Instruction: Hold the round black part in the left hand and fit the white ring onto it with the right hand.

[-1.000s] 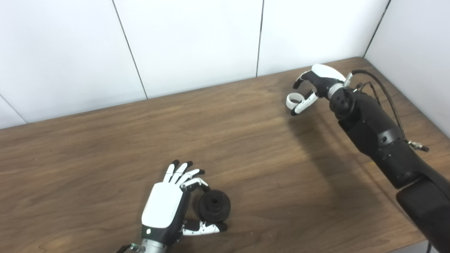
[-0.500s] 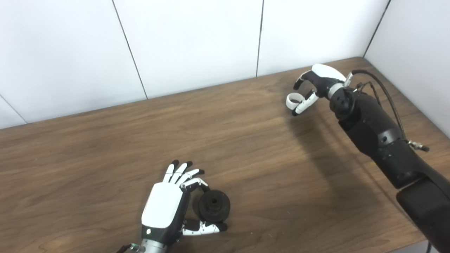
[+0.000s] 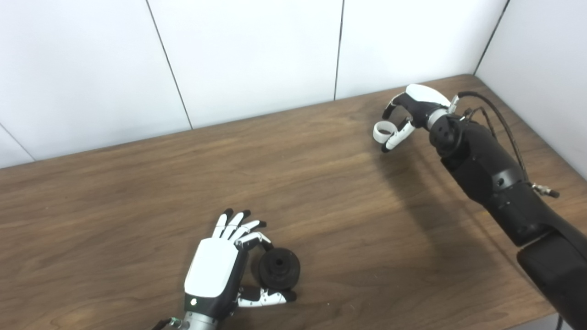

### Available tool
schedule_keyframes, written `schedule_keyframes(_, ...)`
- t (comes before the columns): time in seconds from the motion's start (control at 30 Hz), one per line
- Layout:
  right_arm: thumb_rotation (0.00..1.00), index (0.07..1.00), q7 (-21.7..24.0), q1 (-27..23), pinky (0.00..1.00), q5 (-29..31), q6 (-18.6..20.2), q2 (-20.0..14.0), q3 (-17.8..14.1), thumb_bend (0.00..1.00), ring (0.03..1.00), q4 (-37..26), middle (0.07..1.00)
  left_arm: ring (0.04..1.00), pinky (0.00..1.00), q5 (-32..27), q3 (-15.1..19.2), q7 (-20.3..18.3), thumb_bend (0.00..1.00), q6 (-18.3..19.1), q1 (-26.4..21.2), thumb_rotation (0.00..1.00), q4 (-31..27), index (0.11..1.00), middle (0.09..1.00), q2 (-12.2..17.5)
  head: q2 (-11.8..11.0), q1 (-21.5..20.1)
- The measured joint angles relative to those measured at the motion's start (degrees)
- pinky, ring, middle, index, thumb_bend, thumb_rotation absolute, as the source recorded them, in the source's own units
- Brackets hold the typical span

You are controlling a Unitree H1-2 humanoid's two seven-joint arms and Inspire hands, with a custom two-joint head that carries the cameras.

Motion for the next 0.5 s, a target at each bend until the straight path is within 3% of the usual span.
schedule_keyframes(0.5, 0.17, 0.654, 0.0, 0.0, 0.96, -0.2, 0.0, 0.0, 0.8, 0.81, 0.959, 0.0, 0.903, 0.923, 1.0, 0.0, 0.0, 0.0, 0.52, 0.3, 0.0, 0.06, 0.0, 0.485, 0.805, 0.0, 0.2, 0.0)
